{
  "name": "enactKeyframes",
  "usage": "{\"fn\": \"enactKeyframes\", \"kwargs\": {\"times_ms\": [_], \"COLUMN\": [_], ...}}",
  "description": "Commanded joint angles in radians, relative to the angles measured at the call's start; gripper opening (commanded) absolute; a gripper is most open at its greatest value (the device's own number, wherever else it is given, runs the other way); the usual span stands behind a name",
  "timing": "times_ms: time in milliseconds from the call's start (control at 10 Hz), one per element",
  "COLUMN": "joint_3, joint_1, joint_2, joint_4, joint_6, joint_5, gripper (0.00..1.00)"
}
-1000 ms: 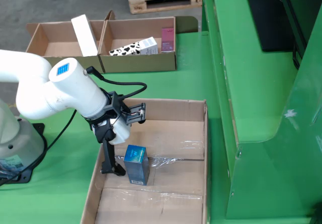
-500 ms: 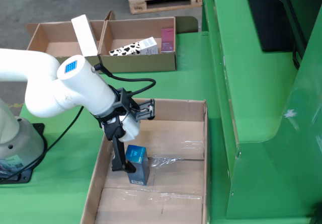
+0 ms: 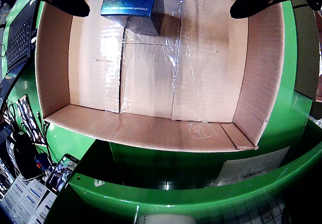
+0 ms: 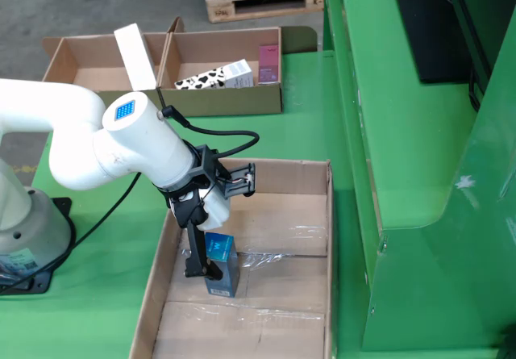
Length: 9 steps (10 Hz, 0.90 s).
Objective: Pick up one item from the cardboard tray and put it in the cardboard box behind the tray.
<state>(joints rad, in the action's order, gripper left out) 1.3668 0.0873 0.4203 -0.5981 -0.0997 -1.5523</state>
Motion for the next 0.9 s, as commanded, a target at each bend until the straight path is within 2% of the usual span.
{"fn": "enactKeyframes", "kwargs": {"times_ms": [0, 800], "joint_3": [-0.034, -0.039], "joint_1": [0.002, 0.006], "joint_2": [-0.022, -0.008], "joint_4": [-0.01, -0.005], "joint_6": [0.005, 0.005], "joint_5": [-0.001, 0.003], "gripper": [1.0, 1.0]}}
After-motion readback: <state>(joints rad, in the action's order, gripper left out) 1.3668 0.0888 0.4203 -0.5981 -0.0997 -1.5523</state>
